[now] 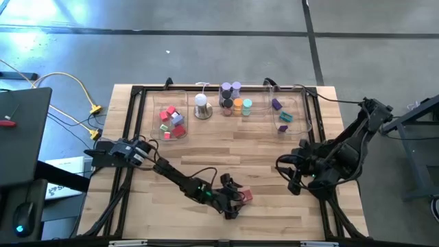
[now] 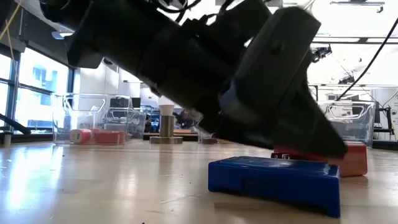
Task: Pick & Place Office items
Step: Put the red adaptor into the left transparent bin
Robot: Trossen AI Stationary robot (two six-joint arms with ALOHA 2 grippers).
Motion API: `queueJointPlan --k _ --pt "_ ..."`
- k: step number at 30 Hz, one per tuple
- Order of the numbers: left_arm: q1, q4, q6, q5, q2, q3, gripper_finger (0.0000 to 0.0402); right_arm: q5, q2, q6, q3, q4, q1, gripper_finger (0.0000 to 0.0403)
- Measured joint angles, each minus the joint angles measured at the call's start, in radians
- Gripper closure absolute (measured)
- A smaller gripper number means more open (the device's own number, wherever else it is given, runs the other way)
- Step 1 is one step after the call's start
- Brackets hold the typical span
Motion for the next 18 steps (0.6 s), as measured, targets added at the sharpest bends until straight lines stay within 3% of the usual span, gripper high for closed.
queueJointPlan --k 13,18 --pt "0.02 -0.071 -0.015 0.002 0.0 0.0 0.0046 -0.026 0.0 -0.008 -0.018 0.036 0.0 0.0282" --pt "0.045 -0.055 -0.014 0.062 0.001 0.0 0.0046 -0.026 0.0 -0.008 -0.018 0.036 0.0 0.0282"
